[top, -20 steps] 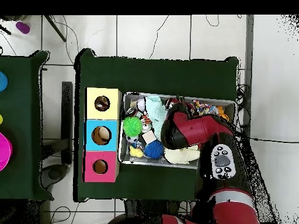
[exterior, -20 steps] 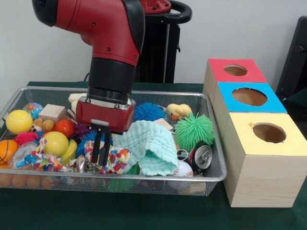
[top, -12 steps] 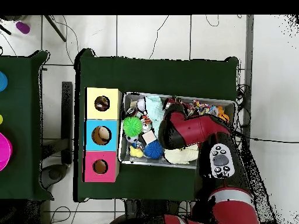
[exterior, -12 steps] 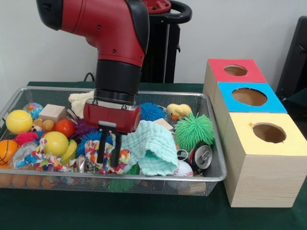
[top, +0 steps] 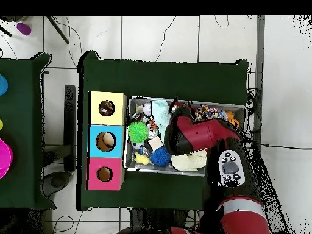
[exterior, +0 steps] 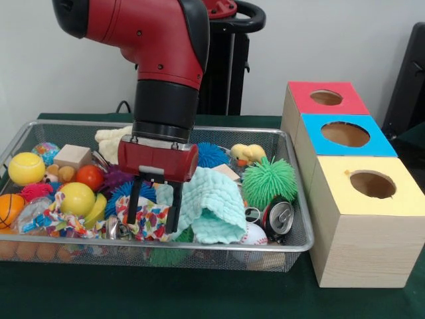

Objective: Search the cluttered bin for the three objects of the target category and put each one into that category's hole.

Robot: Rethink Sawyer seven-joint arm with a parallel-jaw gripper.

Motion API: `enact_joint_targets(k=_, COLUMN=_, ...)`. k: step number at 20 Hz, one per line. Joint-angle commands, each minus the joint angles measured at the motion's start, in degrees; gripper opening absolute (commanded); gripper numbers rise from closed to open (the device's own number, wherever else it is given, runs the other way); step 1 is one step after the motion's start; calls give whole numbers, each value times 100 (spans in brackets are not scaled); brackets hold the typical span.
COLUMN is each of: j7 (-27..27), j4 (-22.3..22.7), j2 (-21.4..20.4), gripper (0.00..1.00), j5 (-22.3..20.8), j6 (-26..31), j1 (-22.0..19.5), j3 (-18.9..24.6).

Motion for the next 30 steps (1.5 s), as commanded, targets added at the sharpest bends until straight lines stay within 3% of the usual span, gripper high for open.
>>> enact_joint_targets(k=1, j7=-78, j4=318, j2=32, gripper=100, j5=107, j6=629, j1=6, j3=428)
enact_joint_targets(k=15, j7=-160, j4=753, j2=199, gripper=100, j5=106, j6=832, j1=-256, j3=640)
enact_joint_targets(k=21, j7=-280, j4=908, j2=324, gripper=100, j5=408, j6=1350, j1=-597, j3=969)
enact_joint_targets(k=30, j7=-533, j4=890, j2=360, gripper=100, j5=398, j6=1703, j1=-796, j3=1201)
